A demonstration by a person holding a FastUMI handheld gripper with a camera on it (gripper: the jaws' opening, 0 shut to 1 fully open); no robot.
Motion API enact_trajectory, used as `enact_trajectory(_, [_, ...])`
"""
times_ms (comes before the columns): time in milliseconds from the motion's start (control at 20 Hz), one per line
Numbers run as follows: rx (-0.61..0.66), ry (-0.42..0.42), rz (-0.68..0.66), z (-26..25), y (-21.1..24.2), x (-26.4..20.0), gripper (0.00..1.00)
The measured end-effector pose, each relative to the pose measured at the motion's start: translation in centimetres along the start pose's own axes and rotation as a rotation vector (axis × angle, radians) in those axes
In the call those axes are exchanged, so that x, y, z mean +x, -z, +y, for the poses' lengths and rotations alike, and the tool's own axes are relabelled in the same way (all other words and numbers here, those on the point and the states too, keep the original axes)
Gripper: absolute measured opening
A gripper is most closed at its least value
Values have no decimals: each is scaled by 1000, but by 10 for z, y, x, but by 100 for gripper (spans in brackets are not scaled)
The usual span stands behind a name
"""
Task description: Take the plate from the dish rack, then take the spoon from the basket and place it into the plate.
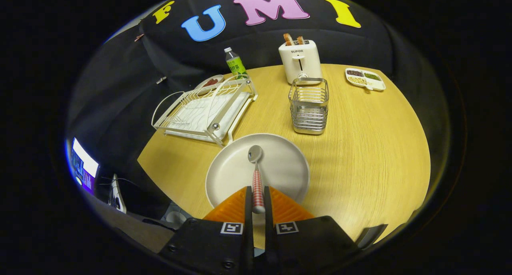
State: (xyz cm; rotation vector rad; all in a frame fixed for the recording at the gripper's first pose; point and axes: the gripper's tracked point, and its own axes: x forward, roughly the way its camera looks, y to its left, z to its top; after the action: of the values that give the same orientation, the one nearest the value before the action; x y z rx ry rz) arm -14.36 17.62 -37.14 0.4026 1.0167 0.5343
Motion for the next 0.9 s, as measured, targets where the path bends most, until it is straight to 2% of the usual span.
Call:
enact_trajectory(200, [23,17,23,0,7,5,22])
enact_trajectory(250, [29,22,21,-1,7,4,37])
enact_trajectory(350, [43,24,8,0,2,4,57])
enact_trajectory(400, [46,25,-1,0,-2,1,63])
enact_trajectory(550, [29,39,-45,1,-15,-10,96])
enact_trajectory(900, [-14,39,-142,13,-52,-35,98])
